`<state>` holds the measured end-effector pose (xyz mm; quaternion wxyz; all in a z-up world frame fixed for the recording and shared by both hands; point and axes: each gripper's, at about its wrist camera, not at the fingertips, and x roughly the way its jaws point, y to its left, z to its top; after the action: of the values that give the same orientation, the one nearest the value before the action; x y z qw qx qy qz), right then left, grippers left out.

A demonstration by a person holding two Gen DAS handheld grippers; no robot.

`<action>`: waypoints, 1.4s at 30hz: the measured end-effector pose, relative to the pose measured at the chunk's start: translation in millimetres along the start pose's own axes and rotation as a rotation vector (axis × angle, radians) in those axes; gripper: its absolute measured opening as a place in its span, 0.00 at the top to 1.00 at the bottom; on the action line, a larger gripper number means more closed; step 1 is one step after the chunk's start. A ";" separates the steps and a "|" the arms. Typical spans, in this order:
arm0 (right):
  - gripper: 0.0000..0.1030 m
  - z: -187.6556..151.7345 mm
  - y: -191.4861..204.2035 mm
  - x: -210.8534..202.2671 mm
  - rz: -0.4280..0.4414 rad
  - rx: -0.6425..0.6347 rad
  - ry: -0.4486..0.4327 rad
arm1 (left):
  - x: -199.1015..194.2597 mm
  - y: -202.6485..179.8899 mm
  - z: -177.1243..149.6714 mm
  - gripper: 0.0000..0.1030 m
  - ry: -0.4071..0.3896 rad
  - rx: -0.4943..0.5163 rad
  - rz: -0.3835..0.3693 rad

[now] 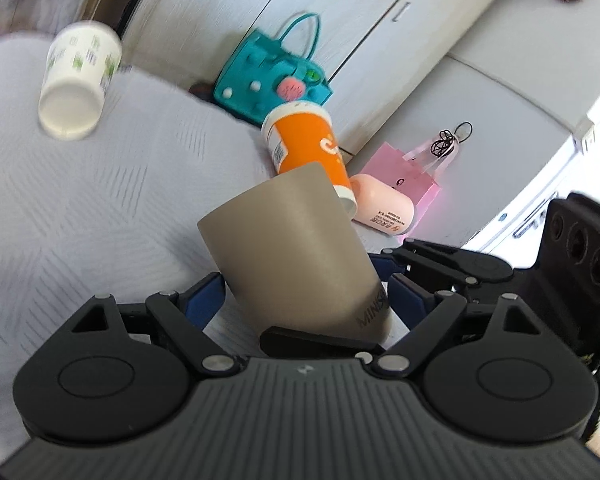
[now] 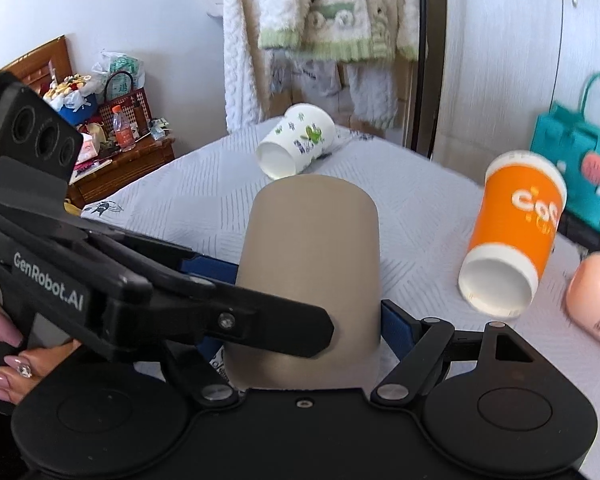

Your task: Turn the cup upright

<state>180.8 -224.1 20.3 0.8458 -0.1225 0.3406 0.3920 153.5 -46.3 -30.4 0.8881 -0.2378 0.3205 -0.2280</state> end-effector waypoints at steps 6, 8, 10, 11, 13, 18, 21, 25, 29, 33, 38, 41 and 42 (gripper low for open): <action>0.20 9.5 0.8 10.0 0.015 -0.027 -0.077 | -13.6 6.3 13.5 0.17 -0.037 0.077 0.043; 0.20 11.8 2.3 14.5 0.029 -0.038 -0.106 | -19.1 10.1 18.8 0.19 -0.042 0.096 0.048; 0.20 13.3 8.8 18.7 0.008 -0.109 -0.143 | -20.5 12.1 25.5 0.19 -0.037 0.136 0.059; 0.20 14.0 11.7 20.5 -0.006 -0.137 -0.156 | -21.1 12.9 28.7 0.20 -0.032 0.154 0.065; 0.20 19.4 10.8 26.9 -0.016 -0.142 -0.166 | -19.7 15.4 38.2 0.22 -0.024 0.182 0.077; 0.20 35.0 -3.0 41.4 -0.039 -0.093 -0.176 | -6.7 21.2 63.0 0.24 -0.003 0.212 0.097; 0.21 40.7 -3.9 50.9 -0.083 -0.115 -0.185 | 3.6 16.4 69.5 0.25 -0.004 0.269 0.129; 0.21 39.6 -9.4 57.5 -0.117 -0.114 -0.212 | 12.0 7.8 71.6 0.27 -0.024 0.332 0.174; 0.21 38.4 -13.0 63.9 -0.137 -0.085 -0.222 | 17.8 7.8 72.3 0.29 -0.040 0.349 0.184; 0.21 35.4 -15.9 65.1 -0.160 -0.044 -0.229 | 20.1 4.3 70.1 0.30 -0.058 0.380 0.171; 0.20 32.0 -13.0 62.9 -0.194 -0.046 -0.214 | 19.8 2.2 65.8 0.30 -0.047 0.382 0.134; 0.20 27.4 -6.7 60.0 -0.226 -0.081 -0.217 | 22.2 2.4 63.8 0.29 -0.023 0.366 0.120; 0.20 27.7 -6.0 60.2 -0.232 -0.088 -0.215 | 22.4 1.4 64.1 0.29 -0.019 0.367 0.124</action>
<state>226.3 -180.1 -0.1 0.9109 -0.1553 0.2140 0.3169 212.8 -40.0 2.1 0.9319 -0.0541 0.2791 -0.2253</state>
